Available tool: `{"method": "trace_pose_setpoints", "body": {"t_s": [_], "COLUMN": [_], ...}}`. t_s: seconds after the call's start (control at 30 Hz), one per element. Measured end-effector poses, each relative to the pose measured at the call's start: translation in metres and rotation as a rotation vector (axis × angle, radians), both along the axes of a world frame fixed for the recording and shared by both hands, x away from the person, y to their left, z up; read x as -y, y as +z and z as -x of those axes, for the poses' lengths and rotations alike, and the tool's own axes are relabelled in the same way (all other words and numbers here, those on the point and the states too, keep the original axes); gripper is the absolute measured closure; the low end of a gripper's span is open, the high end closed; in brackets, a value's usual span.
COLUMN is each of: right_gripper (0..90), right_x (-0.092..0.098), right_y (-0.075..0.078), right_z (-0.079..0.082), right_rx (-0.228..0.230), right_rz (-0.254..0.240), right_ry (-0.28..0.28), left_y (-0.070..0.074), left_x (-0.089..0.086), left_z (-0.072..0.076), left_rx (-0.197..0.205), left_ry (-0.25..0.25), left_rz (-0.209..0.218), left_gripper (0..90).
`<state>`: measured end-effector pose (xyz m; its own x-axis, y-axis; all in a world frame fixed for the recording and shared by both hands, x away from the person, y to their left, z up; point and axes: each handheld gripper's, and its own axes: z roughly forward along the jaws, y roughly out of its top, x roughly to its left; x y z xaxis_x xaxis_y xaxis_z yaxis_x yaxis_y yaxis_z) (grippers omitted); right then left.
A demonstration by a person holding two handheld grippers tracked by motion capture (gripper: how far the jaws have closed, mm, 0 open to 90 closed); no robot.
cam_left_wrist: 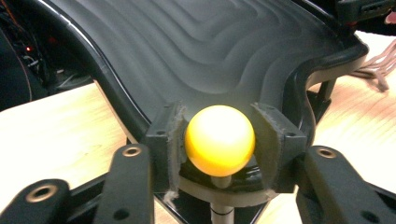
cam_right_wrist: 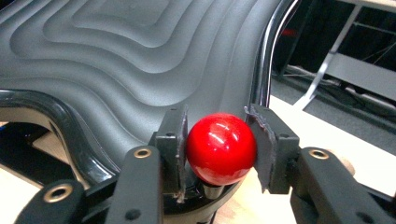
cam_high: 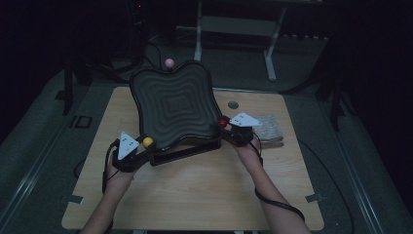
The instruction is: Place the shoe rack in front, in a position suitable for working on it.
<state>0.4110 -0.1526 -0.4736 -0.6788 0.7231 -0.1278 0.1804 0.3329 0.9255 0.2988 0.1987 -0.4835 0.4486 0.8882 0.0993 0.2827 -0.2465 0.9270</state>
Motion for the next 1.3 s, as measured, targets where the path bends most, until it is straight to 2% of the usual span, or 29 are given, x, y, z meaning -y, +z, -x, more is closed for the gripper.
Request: {"method": "trace_pose_setpoints", "body": {"t_s": [0.17,0.27,0.43,0.67,0.73,1.03,1.3], "right_gripper": [59.5,59.7,60.1,60.2,60.2,60.1,60.1], "right_x": [-0.001,-0.002,-0.003,-0.001,0.001,0.006,0.017], "right_y": [-0.002,-0.003,-0.002,-0.002,-0.003,-0.002,-0.001], "right_z": [-0.001,0.000,0.000,0.003,0.006,0.020,0.038], "right_rx": [0.006,0.014,0.005,0.001,-0.001,-0.020,-0.025], "right_rz": [-0.002,0.006,0.014,0.007,-0.006,-0.011,-0.011], "right_ry": [-0.004,-0.010,-0.019,-0.016,-0.010,-0.025,-0.034], "left_y": [0.000,0.000,0.000,0.001,0.000,0.000,0.001], "left_x": [0.002,0.003,0.003,0.001,0.001,0.004,0.012], "left_z": [-0.003,-0.003,-0.003,-0.002,0.000,0.008,0.023], "left_rx": [-0.006,-0.001,-0.007,-0.014,-0.014,-0.018,-0.022], "left_ry": [0.007,0.010,0.015,-0.004,-0.013,-0.028,-0.062], "left_rz": [0.006,-0.004,0.008,0.011,0.017,0.023,0.020], "left_gripper": [57.4,57.9,58.4,58.7,58.7,58.7,58.7]}}
